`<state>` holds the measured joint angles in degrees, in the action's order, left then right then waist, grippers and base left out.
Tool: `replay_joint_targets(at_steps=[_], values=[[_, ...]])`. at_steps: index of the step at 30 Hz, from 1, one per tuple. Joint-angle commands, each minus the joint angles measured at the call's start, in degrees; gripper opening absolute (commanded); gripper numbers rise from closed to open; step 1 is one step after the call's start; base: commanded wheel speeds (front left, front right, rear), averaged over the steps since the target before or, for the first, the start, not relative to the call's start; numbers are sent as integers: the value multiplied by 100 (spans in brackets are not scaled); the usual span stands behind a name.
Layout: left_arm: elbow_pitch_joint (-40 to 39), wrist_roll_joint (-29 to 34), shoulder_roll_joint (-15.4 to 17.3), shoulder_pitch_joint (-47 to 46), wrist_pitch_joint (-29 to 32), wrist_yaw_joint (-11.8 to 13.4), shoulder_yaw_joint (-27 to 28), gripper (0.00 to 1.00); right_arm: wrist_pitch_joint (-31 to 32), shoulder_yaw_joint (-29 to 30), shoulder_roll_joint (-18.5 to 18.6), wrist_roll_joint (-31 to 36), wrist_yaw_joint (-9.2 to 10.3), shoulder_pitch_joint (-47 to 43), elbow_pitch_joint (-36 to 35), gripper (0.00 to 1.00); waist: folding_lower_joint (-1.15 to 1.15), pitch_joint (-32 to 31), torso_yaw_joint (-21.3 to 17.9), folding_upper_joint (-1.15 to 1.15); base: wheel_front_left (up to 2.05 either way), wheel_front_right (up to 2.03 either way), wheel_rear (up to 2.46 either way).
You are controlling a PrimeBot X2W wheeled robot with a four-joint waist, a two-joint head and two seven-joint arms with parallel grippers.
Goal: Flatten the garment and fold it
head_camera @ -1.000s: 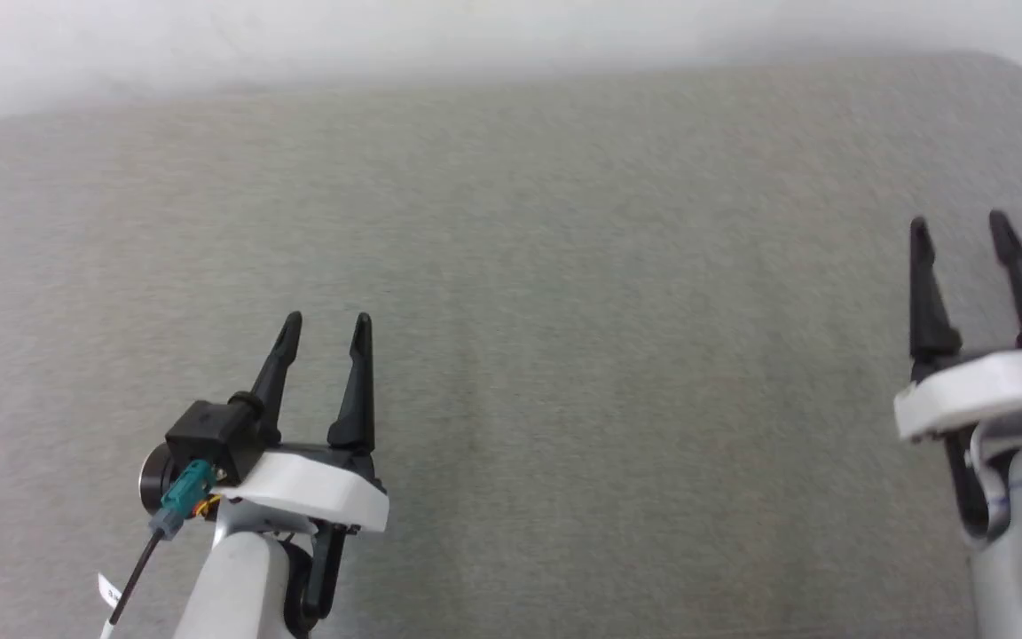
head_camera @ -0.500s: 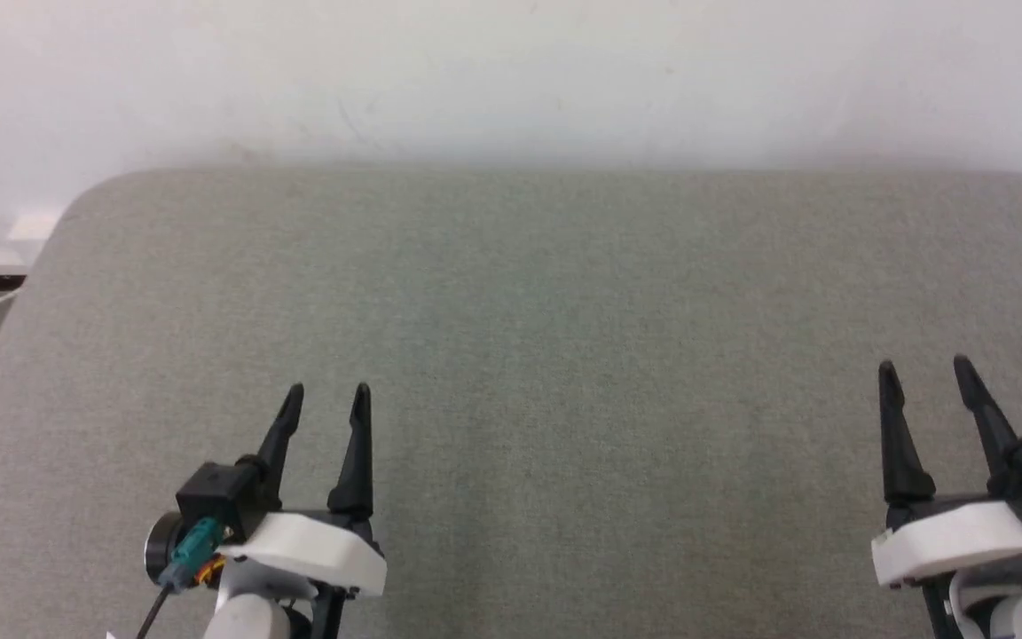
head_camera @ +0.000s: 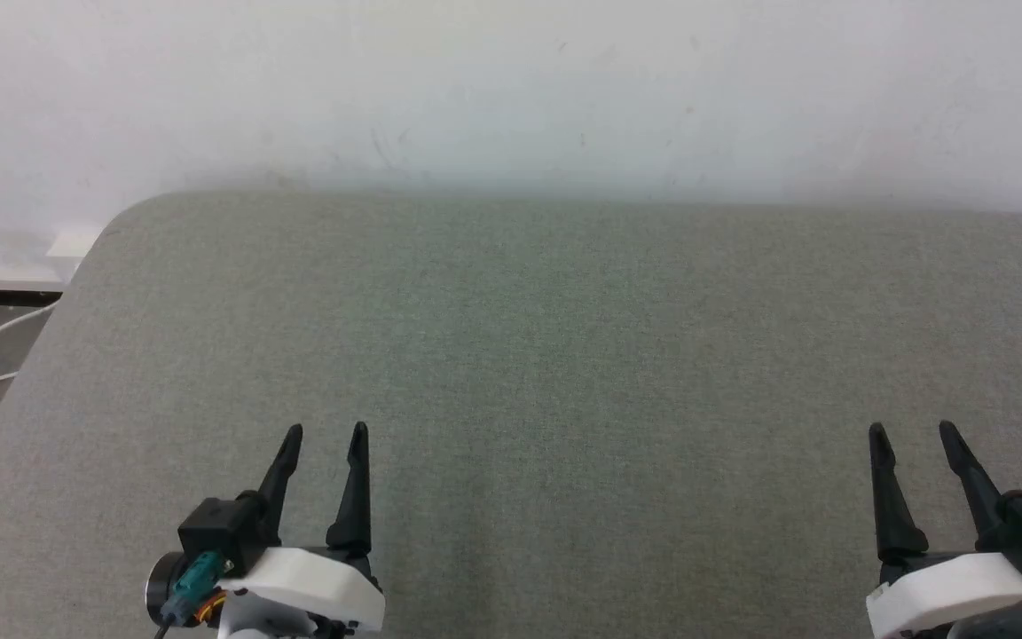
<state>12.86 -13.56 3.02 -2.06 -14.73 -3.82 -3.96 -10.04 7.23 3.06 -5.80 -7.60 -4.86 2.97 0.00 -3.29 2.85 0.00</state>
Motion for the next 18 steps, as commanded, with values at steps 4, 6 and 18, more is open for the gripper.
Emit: replay_joint_targets(at_steps=[4,6,18], values=[[-30,-30,-13,79,-27,58,13,100,-10,-36,-17,-81,11,-55,107,100,0,20,6,0,0,0,0],[-15,-52,-13,80,-27,72,10,100,-16,-51,-18,-89,11,-48,137,100,0,43,8,0,0,0,0],[19,-82,-2,45,3,43,-48,0,-8,-70,0,-76,0,1,218,0,0,99,23,0,0,0,0]])
